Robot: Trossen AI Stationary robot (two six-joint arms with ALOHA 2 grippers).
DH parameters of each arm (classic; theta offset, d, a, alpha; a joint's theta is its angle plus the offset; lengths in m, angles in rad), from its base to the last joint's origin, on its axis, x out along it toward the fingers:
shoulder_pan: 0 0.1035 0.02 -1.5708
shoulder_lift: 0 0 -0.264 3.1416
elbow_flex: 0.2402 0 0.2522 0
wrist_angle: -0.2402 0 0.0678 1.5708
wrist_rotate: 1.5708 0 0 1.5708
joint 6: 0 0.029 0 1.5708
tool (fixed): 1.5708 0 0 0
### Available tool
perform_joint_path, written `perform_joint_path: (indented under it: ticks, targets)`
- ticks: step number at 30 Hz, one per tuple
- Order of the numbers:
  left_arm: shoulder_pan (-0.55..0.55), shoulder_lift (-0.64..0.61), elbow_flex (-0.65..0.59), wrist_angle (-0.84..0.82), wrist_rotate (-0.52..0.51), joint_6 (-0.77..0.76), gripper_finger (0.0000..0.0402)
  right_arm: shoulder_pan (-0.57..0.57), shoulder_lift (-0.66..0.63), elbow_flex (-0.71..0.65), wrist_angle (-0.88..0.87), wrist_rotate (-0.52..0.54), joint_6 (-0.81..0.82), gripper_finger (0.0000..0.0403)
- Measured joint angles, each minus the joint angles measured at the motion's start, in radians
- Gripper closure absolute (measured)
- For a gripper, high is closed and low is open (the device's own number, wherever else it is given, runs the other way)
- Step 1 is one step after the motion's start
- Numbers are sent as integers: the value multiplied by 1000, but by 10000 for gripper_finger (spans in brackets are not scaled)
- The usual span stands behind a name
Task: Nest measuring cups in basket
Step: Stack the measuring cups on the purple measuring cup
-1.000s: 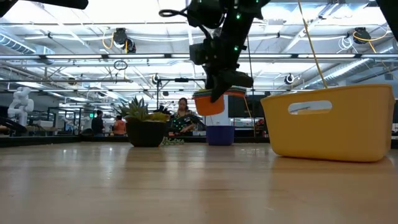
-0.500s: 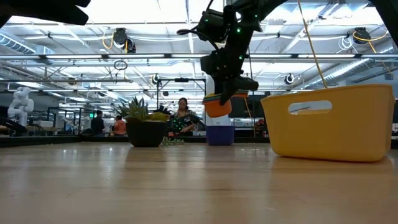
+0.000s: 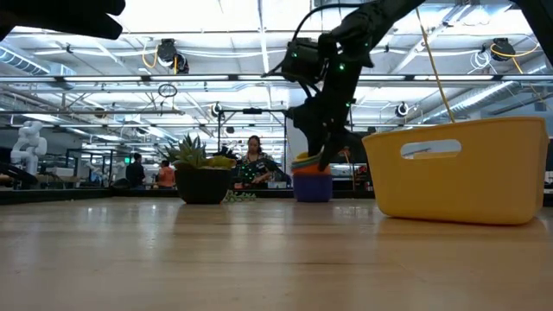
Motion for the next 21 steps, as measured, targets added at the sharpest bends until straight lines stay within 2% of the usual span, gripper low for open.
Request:
perform_joint_path:
  ticks: [9,11,16,21]
  targets:
    - [0,0,0,0,0,4,266,-4,0,-9,11,-49,72,323]
    - [0,0,0,0,-1,4,266,-3,0,-10,16,-51,96,296]
    - [0,0,0,-1,-1,4,266,-3,0,-10,23,-49,161,190]
    - [0,0,0,-1,-1,4,266,1,-8,-11,21,-50,194,144]
